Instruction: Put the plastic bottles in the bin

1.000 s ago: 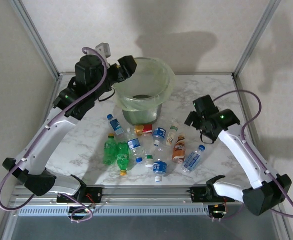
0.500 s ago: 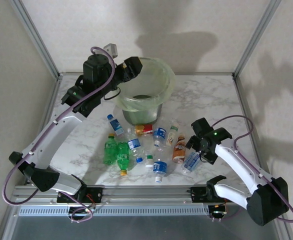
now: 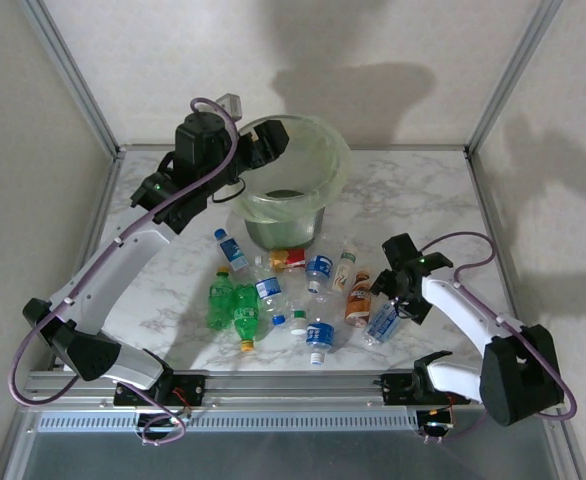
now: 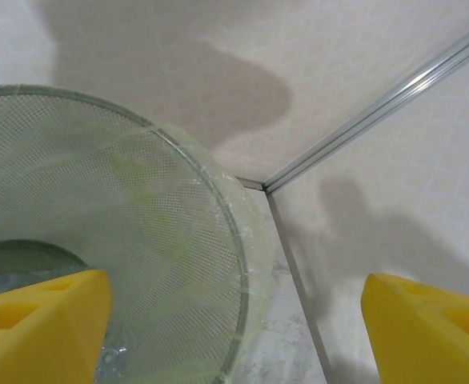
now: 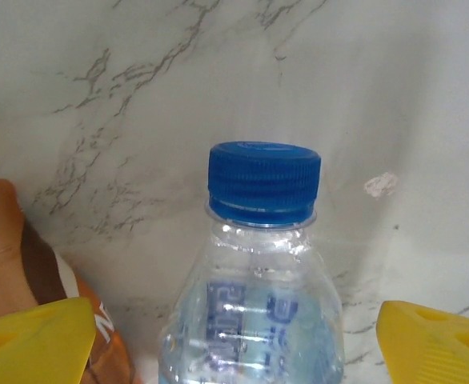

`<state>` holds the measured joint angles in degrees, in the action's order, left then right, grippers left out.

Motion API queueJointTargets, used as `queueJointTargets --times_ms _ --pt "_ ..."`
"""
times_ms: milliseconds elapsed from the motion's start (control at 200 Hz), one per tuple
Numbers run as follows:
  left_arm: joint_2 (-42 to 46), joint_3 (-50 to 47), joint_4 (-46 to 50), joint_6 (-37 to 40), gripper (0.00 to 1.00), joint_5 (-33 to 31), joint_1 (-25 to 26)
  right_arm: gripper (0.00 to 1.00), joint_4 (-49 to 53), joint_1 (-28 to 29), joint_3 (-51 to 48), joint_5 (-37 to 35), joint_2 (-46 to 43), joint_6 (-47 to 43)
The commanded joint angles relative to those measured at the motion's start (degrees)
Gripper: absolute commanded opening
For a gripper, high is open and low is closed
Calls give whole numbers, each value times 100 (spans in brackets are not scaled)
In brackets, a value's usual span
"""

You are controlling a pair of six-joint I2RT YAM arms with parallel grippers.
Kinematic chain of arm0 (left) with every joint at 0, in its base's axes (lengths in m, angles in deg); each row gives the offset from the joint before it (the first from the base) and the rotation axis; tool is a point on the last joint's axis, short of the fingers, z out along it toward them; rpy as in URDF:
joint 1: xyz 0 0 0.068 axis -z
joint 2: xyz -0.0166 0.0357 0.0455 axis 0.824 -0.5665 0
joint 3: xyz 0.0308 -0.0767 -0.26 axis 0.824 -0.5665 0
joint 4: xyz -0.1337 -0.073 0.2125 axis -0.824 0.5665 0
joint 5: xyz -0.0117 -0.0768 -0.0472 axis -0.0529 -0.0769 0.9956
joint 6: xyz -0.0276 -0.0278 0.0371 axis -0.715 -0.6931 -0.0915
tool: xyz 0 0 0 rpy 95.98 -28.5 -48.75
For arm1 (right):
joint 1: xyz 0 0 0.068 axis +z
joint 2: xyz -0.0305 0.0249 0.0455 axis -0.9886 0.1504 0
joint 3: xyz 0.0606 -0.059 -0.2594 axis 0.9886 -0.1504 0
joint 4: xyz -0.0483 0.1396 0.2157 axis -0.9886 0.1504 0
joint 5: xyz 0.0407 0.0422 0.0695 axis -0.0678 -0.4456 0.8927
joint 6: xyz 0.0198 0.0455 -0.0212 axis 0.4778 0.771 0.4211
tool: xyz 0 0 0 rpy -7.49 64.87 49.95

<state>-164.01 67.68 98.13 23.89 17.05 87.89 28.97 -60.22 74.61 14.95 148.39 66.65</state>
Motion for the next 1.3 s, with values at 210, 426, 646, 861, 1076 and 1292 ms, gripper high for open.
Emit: queueJointTargets --times_ms 210,426,646,861,1076,1292 --pt "-91 -18 -142 -146 80 226 -41 85 -605 -212 -315 206 334 -213" --pt "-59 -85 -107 -110 80 219 -41 79 -864 -238 -423 352 577 -224" --pt "-18 -133 -97 -93 80 197 -41 69 -881 -271 -481 270 611 -240" --pt "-2 -141 -111 -93 80 180 -50 63 -702 -295 -351 173 484 -285" --pt "-2 -103 -126 -102 81 184 -59 61 -123 -297 320 2 52 -318" --pt "-2 -68 -197 -153 81 291 -85 59 305 -301 1519 -40 -454 -391"
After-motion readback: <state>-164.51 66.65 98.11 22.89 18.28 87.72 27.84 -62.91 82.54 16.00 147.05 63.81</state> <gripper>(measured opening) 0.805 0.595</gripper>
